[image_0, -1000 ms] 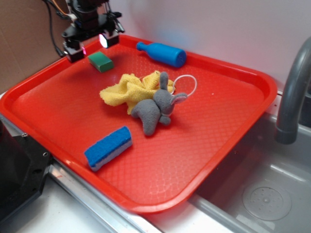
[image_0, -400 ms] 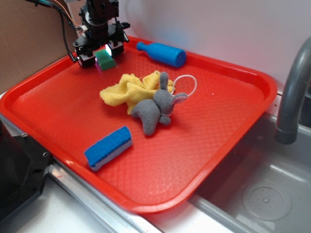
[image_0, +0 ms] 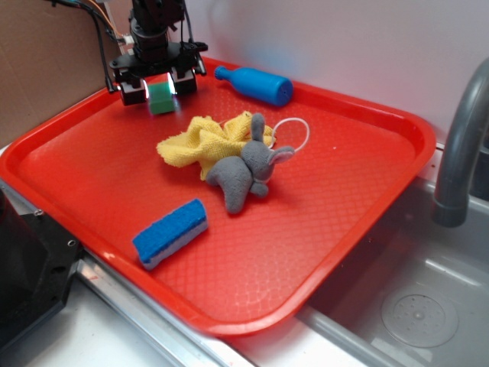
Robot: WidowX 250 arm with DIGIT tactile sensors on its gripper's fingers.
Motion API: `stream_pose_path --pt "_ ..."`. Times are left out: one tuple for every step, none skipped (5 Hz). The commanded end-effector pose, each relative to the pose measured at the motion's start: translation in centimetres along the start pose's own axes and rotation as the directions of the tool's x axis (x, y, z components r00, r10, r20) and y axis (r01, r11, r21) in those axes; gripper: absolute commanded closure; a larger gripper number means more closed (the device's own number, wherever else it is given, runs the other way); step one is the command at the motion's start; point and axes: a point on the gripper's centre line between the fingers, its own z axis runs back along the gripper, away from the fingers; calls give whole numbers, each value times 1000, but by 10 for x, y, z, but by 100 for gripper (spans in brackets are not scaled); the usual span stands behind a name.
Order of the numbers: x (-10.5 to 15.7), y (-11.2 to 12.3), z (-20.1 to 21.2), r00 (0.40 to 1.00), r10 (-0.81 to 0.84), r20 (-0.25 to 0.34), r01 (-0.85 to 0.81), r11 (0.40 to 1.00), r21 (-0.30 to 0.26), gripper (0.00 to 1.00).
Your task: Grab the green block.
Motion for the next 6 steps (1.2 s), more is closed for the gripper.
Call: stream_pose_path --pt "-20 10 88 907 -407 106 421 878 -230 100" --pt "-47 14 118 782 -616 88 610 732 -303 100" --pt "-69 20 145 687 -722 84 697 621 -360 100" --pt "-101 32 168 630 -767 119 744 553 -375 100" --pt "-120 36 172 628 -768 123 742 544 -392 100" --pt "-117 36 172 691 -715 111 700 621 -352 100"
